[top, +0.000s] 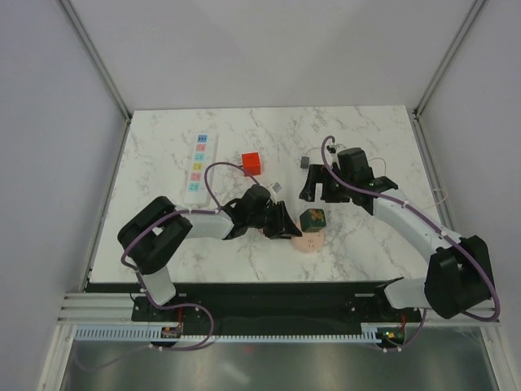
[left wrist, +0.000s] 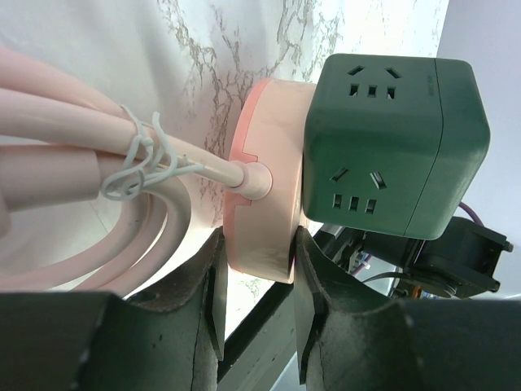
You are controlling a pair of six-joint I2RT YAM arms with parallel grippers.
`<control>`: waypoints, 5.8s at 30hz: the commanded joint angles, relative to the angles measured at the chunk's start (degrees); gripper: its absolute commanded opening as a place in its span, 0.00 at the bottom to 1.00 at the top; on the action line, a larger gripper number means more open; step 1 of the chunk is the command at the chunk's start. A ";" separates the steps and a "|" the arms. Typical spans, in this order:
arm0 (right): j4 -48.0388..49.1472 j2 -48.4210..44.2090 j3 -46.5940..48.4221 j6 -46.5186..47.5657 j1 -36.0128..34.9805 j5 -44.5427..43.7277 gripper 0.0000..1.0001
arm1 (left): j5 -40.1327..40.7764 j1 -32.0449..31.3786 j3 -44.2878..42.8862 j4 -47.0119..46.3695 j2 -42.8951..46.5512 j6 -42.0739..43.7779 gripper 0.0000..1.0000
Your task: Pull the plug off the socket
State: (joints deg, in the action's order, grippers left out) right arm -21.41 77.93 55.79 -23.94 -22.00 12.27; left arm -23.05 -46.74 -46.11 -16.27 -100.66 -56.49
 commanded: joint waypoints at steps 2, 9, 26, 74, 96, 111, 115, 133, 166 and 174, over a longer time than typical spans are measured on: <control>-0.30 -5.15 -5.59 1.00 0.20 2.05 0.98 | 2.31 -0.81 0.93 5.20 -2.70 4.28 0.02; -0.39 -7.09 -8.50 -0.05 0.03 3.81 0.98 | 1.95 -0.90 0.23 5.02 -3.14 4.28 0.02; 3.30 -8.06 -13.86 -3.39 -1.38 4.07 0.84 | 1.78 -0.89 -0.39 5.02 -3.75 4.11 0.02; 6.29 -13.24 -16.86 -9.46 -2.35 3.73 0.00 | 0.46 -3.01 -3.46 3.44 -9.11 0.24 0.02; -6.96 -16.23 -6.93 -3.93 1.26 -0.92 0.00 | 6.79 -3.01 -0.39 7.92 -7.18 1.12 0.02; -12.43 -15.97 -5.70 -0.14 -10.87 -18.76 0.00 | 7.05 -3.01 -2.32 9.42 -7.80 1.29 0.02; -13.83 -16.32 -3.76 0.13 -11.05 -21.50 0.00 | 7.05 -3.01 -2.06 9.50 -7.71 1.03 0.02; -8.65 -17.64 -7.54 -4.09 4.33 5.66 0.00 | 7.05 -3.01 -2.50 9.77 -6.65 1.03 0.02; 6.56 20.41 18.30 1.09 4.42 -9.03 0.18 | 1.69 -3.01 -0.12 4.85 -1.56 4.54 0.02; 9.10 24.20 16.11 -0.22 4.25 -4.72 0.31 | 1.60 -3.09 -0.12 4.58 -1.64 4.72 0.02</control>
State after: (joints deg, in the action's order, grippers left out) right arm -16.36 101.56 71.26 -23.99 -17.74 5.54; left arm -23.70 -49.95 -47.53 -17.23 -102.80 -56.21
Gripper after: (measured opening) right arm 0.665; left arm 0.408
